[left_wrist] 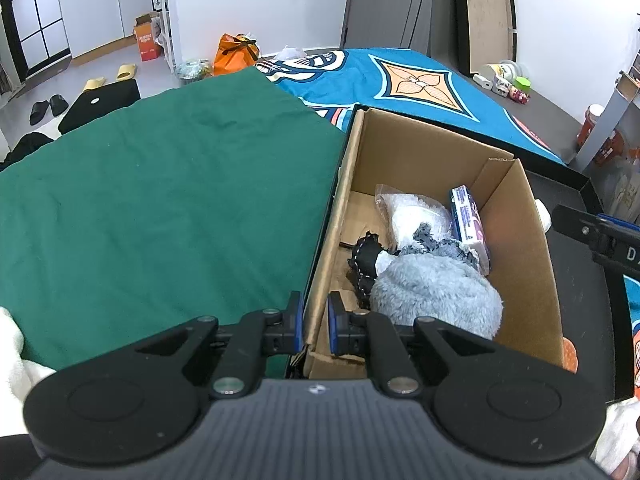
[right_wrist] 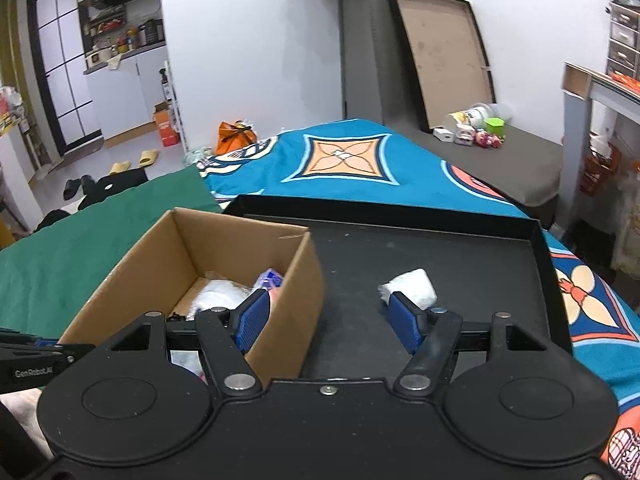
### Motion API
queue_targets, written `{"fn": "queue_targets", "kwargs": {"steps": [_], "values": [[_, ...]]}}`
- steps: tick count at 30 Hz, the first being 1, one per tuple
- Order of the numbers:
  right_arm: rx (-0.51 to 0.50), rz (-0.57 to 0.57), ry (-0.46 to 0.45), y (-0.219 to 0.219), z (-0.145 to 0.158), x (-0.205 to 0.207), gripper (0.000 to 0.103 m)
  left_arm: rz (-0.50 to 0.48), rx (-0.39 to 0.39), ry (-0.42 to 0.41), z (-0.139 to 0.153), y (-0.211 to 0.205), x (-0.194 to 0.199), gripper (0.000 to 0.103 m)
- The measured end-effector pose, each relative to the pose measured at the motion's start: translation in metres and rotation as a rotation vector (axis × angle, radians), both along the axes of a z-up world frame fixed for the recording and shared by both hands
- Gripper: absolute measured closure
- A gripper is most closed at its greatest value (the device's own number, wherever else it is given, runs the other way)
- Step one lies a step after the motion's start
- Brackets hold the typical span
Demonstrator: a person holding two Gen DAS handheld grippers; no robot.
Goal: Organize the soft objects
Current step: 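Move the right gripper to the white wrapped item and grasp it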
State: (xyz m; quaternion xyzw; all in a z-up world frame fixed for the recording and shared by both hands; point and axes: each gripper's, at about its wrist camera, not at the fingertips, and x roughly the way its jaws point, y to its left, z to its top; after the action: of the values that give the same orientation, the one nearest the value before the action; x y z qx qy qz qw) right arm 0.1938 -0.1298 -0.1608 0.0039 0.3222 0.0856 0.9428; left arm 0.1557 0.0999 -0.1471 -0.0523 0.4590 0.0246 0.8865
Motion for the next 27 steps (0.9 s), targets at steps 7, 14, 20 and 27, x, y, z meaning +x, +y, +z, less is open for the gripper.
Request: {"fn": "queue_targets", "kwargs": {"steps": [7,14,20,27], "values": [[0.036,-0.030,-0.001,-0.020,-0.001,0.002,0.038,-0.003,0.045,0.014,0.005,-0.009,0.005,0.091],[0.075,-0.043,0.015,-0.042,-0.010,0.003,0.038,-0.002,0.097,0.033,0.010,-0.020,0.010,0.088],[0.108,-0.063,0.023,-0.063,-0.017,0.007,0.038,0.008,0.140,0.051,0.014,-0.031,0.014,0.081],[0.151,-0.070,0.058,-0.079,-0.028,0.023,0.032,0.019,0.193,0.055,0.018,-0.040,0.022,0.065]]}}
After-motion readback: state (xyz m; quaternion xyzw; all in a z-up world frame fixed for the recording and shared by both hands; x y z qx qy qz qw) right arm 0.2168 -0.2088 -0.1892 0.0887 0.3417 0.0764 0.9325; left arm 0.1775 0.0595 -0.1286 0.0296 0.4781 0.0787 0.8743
